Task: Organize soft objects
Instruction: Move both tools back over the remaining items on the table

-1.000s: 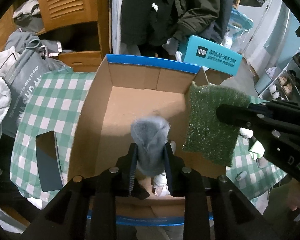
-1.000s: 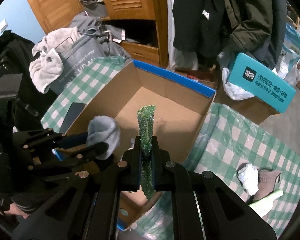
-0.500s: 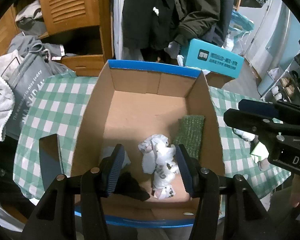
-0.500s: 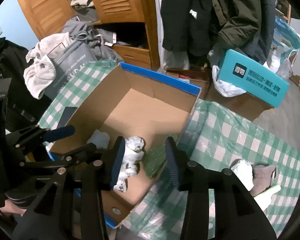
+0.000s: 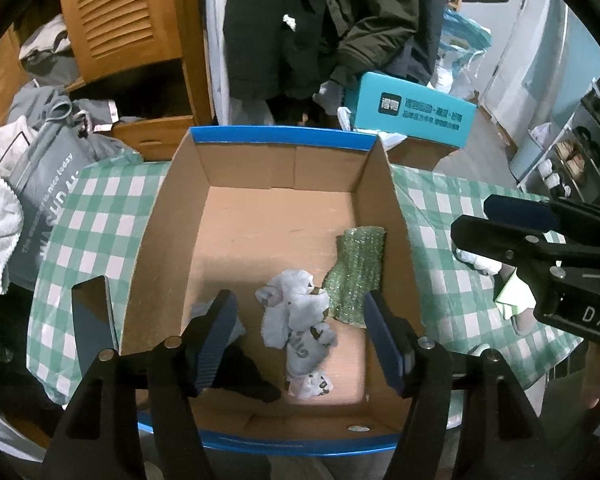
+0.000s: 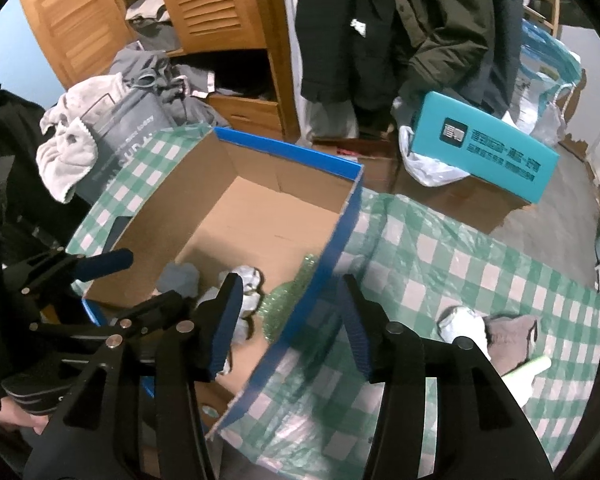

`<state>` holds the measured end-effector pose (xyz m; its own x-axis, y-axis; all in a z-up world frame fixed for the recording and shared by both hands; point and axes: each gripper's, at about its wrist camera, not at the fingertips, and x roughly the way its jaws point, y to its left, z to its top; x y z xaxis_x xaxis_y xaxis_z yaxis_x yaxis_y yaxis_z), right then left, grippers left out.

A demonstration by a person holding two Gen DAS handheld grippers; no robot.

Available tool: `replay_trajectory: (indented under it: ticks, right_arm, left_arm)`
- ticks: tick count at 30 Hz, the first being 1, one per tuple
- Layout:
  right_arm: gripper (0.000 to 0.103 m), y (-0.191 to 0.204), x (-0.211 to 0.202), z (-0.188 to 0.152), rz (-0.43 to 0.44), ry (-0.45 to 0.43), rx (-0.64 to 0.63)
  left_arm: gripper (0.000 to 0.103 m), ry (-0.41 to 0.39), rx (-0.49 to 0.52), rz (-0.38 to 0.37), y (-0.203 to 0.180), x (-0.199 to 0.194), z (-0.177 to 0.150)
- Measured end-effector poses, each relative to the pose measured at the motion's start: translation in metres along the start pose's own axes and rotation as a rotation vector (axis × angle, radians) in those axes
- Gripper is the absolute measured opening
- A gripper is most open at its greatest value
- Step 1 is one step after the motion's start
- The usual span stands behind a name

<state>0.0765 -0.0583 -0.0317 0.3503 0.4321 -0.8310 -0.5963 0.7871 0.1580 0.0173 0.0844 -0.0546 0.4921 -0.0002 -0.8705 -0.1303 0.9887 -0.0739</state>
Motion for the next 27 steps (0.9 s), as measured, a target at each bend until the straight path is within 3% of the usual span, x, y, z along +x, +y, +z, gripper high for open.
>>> replay_trajectory:
  ticks: [6, 27]
  right_arm:
    - [0.058, -0.018, -0.003, -0.009, -0.029, 0.002, 0.033]
    - [0.059, -0.103, -0.020, -0.054, -0.100, 0.013, 0.180]
  left_arm:
    - [0.071, 0.014, 0.015, -0.029, -0.015, 0.001, 0.000]
    - [0.073, 0.048, 0.102, -0.105, -0.086, 0.009, 0.001]
